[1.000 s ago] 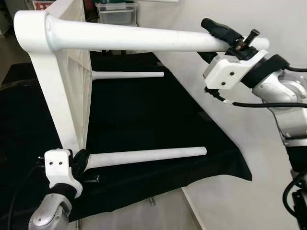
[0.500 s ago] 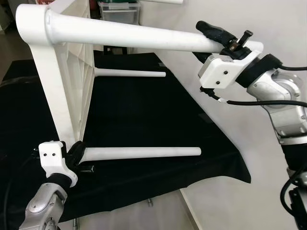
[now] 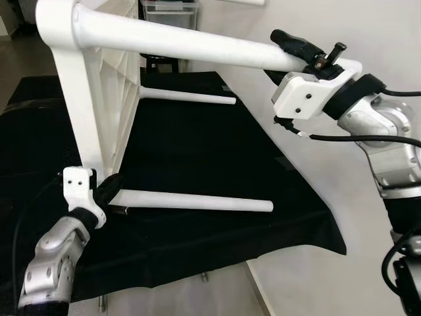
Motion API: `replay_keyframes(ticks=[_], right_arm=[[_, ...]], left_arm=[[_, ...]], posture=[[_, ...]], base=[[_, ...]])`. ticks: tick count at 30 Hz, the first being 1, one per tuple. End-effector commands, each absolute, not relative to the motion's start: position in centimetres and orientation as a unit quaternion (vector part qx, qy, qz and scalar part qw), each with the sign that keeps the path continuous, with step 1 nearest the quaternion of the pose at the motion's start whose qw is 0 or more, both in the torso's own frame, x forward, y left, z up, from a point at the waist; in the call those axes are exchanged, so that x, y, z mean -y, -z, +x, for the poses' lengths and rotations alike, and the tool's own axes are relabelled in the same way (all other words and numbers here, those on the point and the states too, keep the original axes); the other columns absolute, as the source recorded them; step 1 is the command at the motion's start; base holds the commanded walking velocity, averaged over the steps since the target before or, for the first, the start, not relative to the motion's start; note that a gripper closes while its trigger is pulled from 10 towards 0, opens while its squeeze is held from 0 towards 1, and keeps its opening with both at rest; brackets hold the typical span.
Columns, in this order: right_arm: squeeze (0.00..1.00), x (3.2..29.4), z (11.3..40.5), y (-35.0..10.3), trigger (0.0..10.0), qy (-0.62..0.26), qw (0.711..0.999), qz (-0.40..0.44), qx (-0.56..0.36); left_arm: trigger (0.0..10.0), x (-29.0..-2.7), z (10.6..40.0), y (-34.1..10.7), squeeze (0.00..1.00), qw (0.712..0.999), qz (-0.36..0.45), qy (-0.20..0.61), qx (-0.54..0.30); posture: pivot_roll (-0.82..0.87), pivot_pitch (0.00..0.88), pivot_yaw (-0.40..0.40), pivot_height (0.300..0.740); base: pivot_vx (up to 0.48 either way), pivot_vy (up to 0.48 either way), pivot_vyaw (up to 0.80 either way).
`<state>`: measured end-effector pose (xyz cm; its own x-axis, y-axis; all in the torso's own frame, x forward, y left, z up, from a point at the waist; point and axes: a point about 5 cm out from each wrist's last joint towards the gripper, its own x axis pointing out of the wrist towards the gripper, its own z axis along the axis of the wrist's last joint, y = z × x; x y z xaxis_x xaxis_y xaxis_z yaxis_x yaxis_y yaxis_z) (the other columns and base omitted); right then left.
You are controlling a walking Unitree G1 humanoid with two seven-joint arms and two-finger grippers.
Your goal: Building children table
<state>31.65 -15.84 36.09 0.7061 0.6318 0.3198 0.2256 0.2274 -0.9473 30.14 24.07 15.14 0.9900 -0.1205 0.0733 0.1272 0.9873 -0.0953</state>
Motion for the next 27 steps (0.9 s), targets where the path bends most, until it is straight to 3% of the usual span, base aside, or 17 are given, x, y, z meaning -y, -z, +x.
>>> replay_keyframes(ticks=[1, 7, 16, 17, 18, 19, 27], right_arm=[[0.0, 15.1, 30.9, -36.2, 0.0, -0.172, 0.699, -0.581, 0.38], [0.0, 15.2, 30.7, -36.4, 0.0, -0.174, 0.699, -0.581, 0.378], [0.0, 15.1, 30.8, -36.3, 0.3, -0.179, 0.7, -0.582, 0.373], [0.0, 15.1, 30.9, -36.3, 3.5, -0.178, 0.7, -0.583, 0.371], [0.0, 15.1, 30.9, -36.3, 3.5, -0.178, 0.7, -0.583, 0.371], [0.0, 15.1, 30.9, -36.3, 10.0, -0.177, 0.701, -0.584, 0.37], [0.0, 14.8, 31.3, -36.9, 10.0, -0.172, 0.701, -0.583, 0.373]], left_arm=[[10.0, -27.5, 30.4, -15.7, 0.0, 0.997, -0.053, -0.01, 0.05], [10.0, -29.2, 30.5, -14.2, 0.0, 0.995, -0.09, -0.026, 0.026], [10.0, -27.5, 31.6, -15.1, 0.0, 0.993, -0.095, 0.059, 0.035], [10.0, -27.4, 31.7, -15.2, 0.0, 0.993, -0.094, 0.063, 0.036], [10.0, -27.4, 31.7, -15.2, 0.0, 0.993, -0.094, 0.063, 0.036], [10.0, -27.4, 31.9, -15.2, 0.0, 0.993, -0.094, 0.066, 0.039], [10.0, -27.4, 32.5, -16.2, 0.0, 0.992, -0.085, 0.075, 0.049]], posture=[[-0.25, 0.105, -0.095, 0.74], [-0.27, 0.115, -0.092, 0.74], [-0.27, 0.12, -0.092, 0.74], [-0.27, 0.12, -0.092, 0.74], [-0.27, 0.12, -0.092, 0.74], [-0.26, 0.12, -0.091, 0.74], [-0.26, 0.119, -0.091, 0.74]], base=[[0.0, 0.0, 0.0], [0.0, 0.0, 0.0], [0.0, 0.0, 0.0], [0.0, 0.0, 0.0], [0.0, 0.0, 0.0], [0.0, 0.0, 0.0], [0.0, 0.0, 0.0]])
